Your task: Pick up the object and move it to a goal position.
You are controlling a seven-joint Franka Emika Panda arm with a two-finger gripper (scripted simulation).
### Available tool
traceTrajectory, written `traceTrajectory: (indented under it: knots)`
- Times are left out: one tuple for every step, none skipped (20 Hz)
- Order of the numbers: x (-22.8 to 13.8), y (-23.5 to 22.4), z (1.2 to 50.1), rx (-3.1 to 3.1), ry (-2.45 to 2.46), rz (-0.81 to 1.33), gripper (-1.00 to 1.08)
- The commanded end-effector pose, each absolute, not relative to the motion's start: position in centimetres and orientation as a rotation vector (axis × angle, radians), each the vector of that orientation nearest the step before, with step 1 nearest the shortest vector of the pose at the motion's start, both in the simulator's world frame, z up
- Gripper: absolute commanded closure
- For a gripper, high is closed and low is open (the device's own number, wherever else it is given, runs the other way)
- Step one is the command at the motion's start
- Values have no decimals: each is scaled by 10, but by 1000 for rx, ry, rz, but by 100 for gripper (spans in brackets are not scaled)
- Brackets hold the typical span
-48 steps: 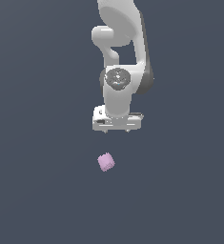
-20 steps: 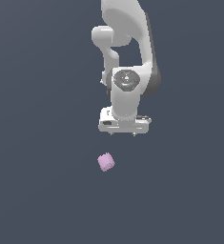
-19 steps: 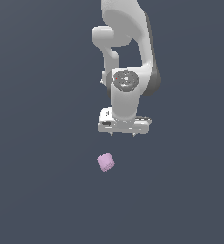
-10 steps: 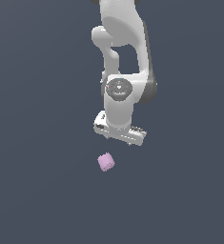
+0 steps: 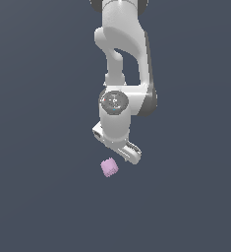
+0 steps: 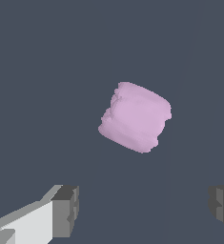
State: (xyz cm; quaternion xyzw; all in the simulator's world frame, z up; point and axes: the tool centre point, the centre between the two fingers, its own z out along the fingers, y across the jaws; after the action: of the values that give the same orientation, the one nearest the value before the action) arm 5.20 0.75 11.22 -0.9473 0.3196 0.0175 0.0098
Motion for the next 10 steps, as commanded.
traceTrajectory:
  knots:
    - [59, 2, 109, -2920, 1113, 47, -92]
    - [61, -1, 107, -2904, 1158, 44, -92]
    - [64, -3, 106, -2888, 1202, 41, -92]
    - [66, -5, 104, -2871, 1245, 37, -92]
    - [68, -7, 103, -2855, 1285, 34, -92]
    - [71, -9, 102, -2838, 1324, 31, -92]
    - [73, -11, 101, -2823, 1359, 28, -92]
    - [75, -13, 99, -2808, 1393, 25, -92]
    - [76, -15, 98, -2793, 1424, 22, -92]
    - [78, -16, 97, -2780, 1452, 19, -92]
